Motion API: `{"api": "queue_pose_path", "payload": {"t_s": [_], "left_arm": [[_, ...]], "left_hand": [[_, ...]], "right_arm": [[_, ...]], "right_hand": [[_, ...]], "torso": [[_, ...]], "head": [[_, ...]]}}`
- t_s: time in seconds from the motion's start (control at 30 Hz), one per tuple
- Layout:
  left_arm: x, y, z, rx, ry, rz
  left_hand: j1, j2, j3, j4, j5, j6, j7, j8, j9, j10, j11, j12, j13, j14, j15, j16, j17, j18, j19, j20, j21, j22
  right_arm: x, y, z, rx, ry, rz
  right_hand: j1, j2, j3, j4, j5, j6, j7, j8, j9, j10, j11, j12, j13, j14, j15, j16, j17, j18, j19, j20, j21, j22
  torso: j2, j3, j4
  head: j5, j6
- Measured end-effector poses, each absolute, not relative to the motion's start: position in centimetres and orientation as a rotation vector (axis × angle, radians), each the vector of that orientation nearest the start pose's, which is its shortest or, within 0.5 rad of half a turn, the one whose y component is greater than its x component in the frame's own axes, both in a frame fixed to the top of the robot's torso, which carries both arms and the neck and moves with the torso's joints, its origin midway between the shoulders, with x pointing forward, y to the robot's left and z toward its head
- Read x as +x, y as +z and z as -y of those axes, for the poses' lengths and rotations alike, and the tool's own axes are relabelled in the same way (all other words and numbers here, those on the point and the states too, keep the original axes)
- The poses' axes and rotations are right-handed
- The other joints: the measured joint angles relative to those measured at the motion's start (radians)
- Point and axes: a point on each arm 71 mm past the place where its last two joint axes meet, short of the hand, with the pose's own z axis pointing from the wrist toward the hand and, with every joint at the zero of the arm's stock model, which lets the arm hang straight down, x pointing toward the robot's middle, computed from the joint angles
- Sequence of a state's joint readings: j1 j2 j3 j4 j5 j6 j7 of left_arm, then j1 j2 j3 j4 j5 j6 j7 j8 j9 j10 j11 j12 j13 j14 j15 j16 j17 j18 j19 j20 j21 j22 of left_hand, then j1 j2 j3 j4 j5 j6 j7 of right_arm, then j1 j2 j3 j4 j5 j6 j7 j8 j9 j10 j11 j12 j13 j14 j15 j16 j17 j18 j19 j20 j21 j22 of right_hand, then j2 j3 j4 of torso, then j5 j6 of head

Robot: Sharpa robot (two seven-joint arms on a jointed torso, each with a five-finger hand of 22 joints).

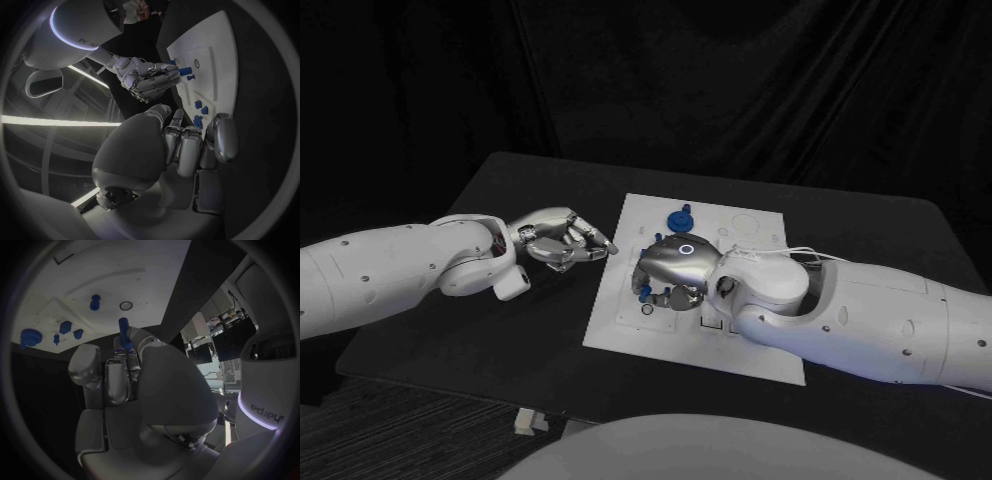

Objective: Assemble the parts on the task board

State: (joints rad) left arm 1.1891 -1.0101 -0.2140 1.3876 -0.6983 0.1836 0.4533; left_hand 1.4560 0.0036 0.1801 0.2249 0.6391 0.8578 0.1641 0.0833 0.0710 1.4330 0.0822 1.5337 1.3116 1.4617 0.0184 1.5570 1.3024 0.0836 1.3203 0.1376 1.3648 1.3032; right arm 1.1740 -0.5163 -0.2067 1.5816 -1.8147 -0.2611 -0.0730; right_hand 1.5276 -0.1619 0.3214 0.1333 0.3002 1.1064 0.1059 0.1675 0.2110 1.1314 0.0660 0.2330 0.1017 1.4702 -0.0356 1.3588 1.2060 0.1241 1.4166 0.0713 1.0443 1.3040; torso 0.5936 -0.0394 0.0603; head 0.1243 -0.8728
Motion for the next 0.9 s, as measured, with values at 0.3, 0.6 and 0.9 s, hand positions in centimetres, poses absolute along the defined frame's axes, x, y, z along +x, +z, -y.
{"api": "queue_pose_path", "payload": {"t_s": [0.3,0.6,0.9], "left_arm": [[44.7,-25.4,-30.1,-0.373,-1.377,-2.034],[44.5,-25.9,-30.0,-0.379,-1.381,-2.047],[44.5,-26.0,-29.9,-0.379,-1.386,-2.053]], "left_hand": [[0.0,0.0,0.0,0.0,0.0,0.0,0.0,0.0,0.0,0.0,0.0,0.0,0.0,0.0,0.0,0.0,0.0,0.0,0.0,0.0,0.0,0.0],[0.0,0.0,0.0,0.0,0.0,0.0,0.0,0.0,0.0,0.0,0.0,0.0,0.0,0.0,0.0,0.0,0.0,0.0,0.0,0.0,0.0,0.0],[0.0,0.0,0.0,0.0,0.0,0.0,0.0,0.0,0.0,0.003,0.0,0.0,0.0,0.0,0.0,0.0,0.0,0.0,0.0,0.0,0.0,0.0]], "right_arm": [[39.6,-24.4,1.8,-0.836,0.864,-1.594],[39.6,-25.0,2.0,-0.846,0.852,-1.614],[39.7,-25.1,2.1,-0.85,0.844,-1.624]], "right_hand": [[0.0,0.0,0.0,0.0,0.0,0.0,0.0,0.0,0.0,0.0,0.0,0.0,0.0,0.0,0.0,0.0,0.0,0.0,0.0,0.0,0.0,0.0],[0.0,0.0,0.0,0.0,0.0,0.0,0.0,0.0,0.0,0.0,0.0,0.0,0.0,0.0,0.0,0.0,0.0,0.0,0.0,0.0,0.0,0.0],[0.0,0.0,0.0,0.0,0.0,0.0,0.0,0.0,0.0,0.0,0.0,0.0,0.0,0.0,0.0,0.0,0.0,0.0,0.0,0.0,0.0,0.0]], "torso": [[-0.001,0.0,0.0002],[-0.001,0.0,0.0006],[-0.001,0.0,-0.0005]], "head": [[-0.004,0.0],[-0.01,0.0],[-0.005,0.0]]}}
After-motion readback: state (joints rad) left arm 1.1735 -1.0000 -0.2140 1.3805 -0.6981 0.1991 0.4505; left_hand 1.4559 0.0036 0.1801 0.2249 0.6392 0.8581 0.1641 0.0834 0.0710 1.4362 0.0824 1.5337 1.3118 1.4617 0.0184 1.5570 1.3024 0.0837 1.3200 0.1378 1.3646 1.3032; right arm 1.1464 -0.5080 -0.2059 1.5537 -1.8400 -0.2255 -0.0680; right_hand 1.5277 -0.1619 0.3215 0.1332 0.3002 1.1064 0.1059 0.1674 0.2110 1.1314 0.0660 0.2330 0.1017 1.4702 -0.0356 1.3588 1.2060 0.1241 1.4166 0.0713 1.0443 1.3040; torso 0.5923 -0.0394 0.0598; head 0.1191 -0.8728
